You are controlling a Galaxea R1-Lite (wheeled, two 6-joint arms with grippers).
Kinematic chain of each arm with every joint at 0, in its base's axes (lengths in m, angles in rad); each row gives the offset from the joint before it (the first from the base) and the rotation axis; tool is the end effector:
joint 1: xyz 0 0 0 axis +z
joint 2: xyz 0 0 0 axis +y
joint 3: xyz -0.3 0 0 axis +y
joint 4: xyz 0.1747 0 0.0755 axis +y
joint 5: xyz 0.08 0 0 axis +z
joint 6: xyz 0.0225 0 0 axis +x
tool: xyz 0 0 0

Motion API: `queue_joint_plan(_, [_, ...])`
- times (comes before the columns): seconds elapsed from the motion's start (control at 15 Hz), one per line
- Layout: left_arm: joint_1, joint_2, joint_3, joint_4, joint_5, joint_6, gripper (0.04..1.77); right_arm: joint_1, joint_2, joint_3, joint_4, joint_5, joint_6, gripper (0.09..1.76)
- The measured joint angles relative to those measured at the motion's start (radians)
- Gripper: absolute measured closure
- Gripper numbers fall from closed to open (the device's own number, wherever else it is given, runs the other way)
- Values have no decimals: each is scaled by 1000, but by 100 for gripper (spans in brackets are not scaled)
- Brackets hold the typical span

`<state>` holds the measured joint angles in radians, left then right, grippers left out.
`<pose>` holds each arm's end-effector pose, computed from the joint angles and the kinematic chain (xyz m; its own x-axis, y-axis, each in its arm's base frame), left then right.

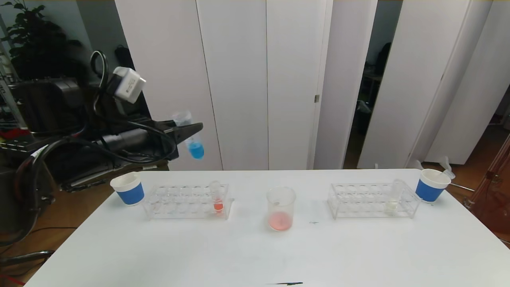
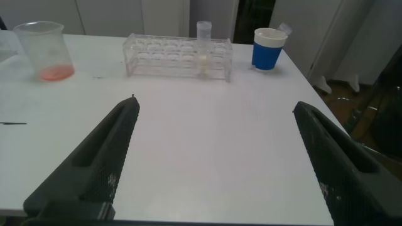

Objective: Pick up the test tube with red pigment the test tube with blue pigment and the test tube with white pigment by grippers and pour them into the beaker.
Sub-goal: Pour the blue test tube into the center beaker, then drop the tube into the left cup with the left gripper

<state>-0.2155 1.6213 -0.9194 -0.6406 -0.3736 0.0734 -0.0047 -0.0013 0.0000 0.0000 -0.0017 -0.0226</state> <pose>0.2894 -0.0718 0.2383 0.8297 -0.5552 -0.0570 0.5578 0.8284 0.0509 -0.0229 0.0001 0.0755 1.0000 -0.0064 0.0013 0.0064 0.9997 -0.0226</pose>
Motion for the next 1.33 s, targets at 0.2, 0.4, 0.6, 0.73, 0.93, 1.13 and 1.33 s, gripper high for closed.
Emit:
queue_joint_plan(0.2, [-70, 85, -21, -85, 1, 128, 123, 0, 0, 0, 0, 0, 0, 10])
queue_joint_plan(0.4, [-124, 186, -61, -164, -3, 255, 123, 0, 0, 0, 0, 0, 0, 10])
queue_joint_plan(0.6, [-163, 284, -104, -221, -66, 407, 123, 0, 0, 0, 0, 0, 0, 10])
queue_joint_plan(0.73, [-190, 338, -133, -233, -81, 549, 123, 0, 0, 0, 0, 0, 0, 10])
queue_joint_plan(0.93, [-217, 400, -152, -257, -92, 721, 123, 0, 0, 0, 0, 0, 0, 10])
queue_joint_plan(1.13, [-254, 443, -160, -296, -98, 820, 123, 0, 0, 0, 0, 0, 0, 10])
queue_joint_plan(1.33, [-284, 483, -178, -314, -90, 899, 123, 0, 0, 0, 0, 0, 0, 10])
